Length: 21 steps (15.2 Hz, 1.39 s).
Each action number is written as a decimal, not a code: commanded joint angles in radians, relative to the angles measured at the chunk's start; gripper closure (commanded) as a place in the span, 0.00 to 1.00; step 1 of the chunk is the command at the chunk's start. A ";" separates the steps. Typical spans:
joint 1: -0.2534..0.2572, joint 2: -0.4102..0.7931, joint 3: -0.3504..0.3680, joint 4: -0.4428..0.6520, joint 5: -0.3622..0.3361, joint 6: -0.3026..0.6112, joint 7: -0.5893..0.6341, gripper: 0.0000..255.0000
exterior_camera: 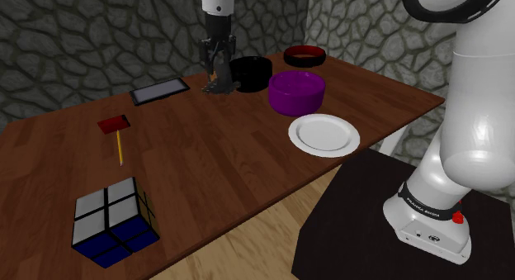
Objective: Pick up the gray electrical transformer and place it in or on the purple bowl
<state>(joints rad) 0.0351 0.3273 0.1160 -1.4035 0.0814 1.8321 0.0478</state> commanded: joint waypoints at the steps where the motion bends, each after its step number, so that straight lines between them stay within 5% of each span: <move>1: 0.001 0.003 0.000 0.031 -0.001 -0.028 0.004 1.00; 18: 0.012 0.091 0.002 0.393 -0.014 -0.300 0.032 1.00; 21: -0.031 -0.053 -0.008 0.191 0.009 -0.247 -0.017 1.00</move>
<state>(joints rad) 0.0171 0.3063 0.1116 -1.1721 0.0841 1.5779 0.0478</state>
